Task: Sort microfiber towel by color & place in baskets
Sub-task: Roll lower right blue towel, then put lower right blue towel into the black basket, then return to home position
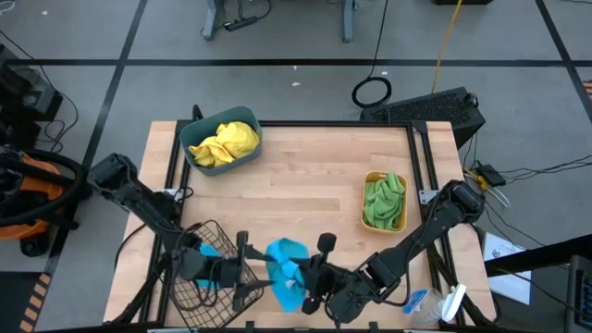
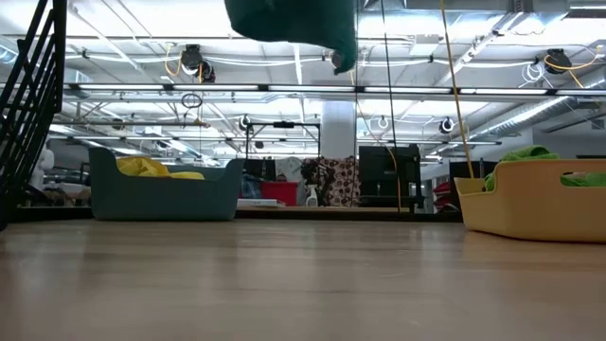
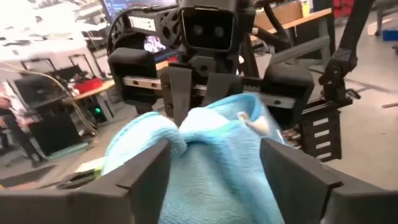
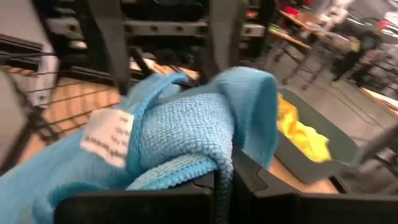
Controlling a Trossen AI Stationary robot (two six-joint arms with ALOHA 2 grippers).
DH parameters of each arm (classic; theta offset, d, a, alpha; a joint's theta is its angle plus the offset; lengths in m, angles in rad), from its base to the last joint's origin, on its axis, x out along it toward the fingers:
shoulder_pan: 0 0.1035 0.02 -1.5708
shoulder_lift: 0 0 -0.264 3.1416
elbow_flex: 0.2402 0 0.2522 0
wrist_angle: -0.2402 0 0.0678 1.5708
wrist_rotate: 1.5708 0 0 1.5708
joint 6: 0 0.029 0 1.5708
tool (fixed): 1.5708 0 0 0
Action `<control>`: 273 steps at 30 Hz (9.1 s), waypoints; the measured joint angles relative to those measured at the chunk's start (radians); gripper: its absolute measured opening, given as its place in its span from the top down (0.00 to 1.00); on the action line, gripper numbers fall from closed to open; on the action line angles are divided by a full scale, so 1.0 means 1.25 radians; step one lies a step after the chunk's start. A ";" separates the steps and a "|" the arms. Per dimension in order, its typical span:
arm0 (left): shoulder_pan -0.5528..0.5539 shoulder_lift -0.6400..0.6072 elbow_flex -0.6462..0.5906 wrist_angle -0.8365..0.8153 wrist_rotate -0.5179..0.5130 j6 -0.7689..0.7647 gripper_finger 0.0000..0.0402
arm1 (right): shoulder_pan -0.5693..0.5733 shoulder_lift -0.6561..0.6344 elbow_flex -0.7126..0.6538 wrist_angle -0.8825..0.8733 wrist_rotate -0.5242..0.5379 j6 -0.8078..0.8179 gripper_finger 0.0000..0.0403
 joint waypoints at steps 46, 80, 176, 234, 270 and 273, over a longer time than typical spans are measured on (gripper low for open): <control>-0.086 -0.120 0.000 -0.295 0.065 -0.009 0.91 | 0.031 0.005 0.001 -0.111 -0.124 0.059 0.56; -0.186 -0.255 -0.139 -0.733 0.244 -0.646 0.90 | 0.040 0.005 0.000 -0.122 -0.124 0.087 0.56; -0.053 0.017 0.107 -1.031 0.485 -0.712 0.89 | 0.020 0.005 0.000 -0.135 -0.128 0.090 0.56; 0.576 -0.197 -0.218 -0.267 0.467 -0.016 0.86 | -0.303 -0.960 -1.147 0.576 -0.614 -0.353 1.00; 0.603 -0.451 -0.514 -0.119 0.507 -0.153 0.86 | -0.447 -1.060 -1.258 0.562 -0.715 -0.262 1.00; 0.602 -0.483 -0.535 -0.120 0.507 -0.179 0.86 | -0.447 -1.060 -1.258 0.567 -0.712 -0.262 1.00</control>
